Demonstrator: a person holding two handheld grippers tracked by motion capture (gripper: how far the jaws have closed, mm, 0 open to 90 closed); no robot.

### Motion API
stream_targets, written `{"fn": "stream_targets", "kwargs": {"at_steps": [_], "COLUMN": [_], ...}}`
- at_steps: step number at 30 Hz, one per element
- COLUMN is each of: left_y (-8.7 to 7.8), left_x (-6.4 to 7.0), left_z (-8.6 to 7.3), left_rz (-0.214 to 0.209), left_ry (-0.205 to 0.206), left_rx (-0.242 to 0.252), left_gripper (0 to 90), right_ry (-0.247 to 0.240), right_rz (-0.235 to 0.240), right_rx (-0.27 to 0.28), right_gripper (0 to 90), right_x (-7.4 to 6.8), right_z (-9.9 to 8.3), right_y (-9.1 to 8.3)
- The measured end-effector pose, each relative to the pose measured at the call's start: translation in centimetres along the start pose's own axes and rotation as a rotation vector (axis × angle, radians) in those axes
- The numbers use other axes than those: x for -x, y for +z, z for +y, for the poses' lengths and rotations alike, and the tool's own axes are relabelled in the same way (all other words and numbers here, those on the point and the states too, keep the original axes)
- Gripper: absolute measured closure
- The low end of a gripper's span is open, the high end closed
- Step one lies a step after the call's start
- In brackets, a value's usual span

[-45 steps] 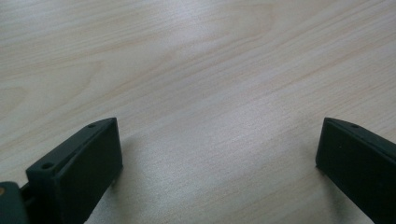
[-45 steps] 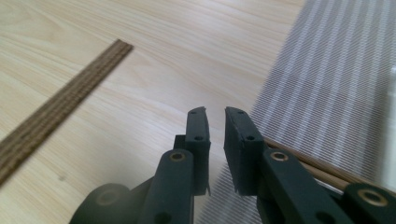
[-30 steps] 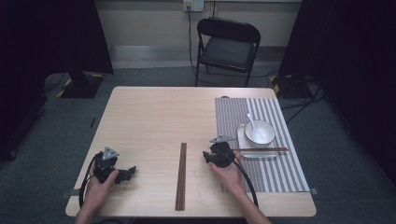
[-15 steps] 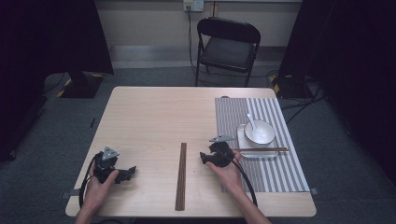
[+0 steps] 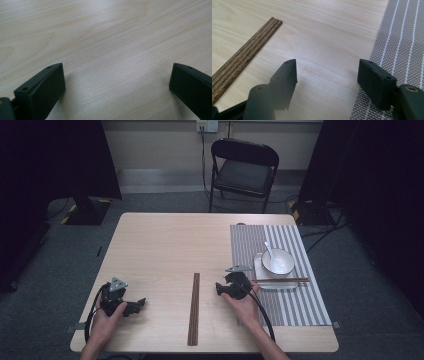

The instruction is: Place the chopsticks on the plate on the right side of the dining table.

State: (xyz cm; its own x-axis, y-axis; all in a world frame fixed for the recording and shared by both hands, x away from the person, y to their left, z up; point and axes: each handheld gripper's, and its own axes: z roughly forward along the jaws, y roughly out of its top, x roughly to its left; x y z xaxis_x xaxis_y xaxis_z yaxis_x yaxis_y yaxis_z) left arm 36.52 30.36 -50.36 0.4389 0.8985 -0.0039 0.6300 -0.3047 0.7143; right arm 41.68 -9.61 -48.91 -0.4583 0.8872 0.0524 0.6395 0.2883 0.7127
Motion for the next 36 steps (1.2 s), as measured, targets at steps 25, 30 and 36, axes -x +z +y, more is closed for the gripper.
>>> {"fn": "stream_targets", "kwargs": {"at_steps": [25, 30, 36], "left_y": [0.0, 0.0, 0.0], "left_x": [0.0, 0.0, 0.0], "left_z": [0.0, 0.0, 0.0], "left_rz": [0.0, 0.0, 0.0], "left_ry": [0.0, -0.001, 0.0], "left_rx": [0.0, 0.0, 0.0], "left_gripper": [0.0, 0.0, 0.0], "right_ry": [0.02, 0.037, 0.041], "right_rz": [-0.013, -0.045, -0.063], "right_rx": [0.028, 0.021, 0.023], "right_gripper": [26.8, 26.3, 25.3], "right_x": [-0.13, 0.14, 0.27], "right_z": [0.16, 0.22, 0.16], "right_y": [0.38, 0.62, 0.59]}}
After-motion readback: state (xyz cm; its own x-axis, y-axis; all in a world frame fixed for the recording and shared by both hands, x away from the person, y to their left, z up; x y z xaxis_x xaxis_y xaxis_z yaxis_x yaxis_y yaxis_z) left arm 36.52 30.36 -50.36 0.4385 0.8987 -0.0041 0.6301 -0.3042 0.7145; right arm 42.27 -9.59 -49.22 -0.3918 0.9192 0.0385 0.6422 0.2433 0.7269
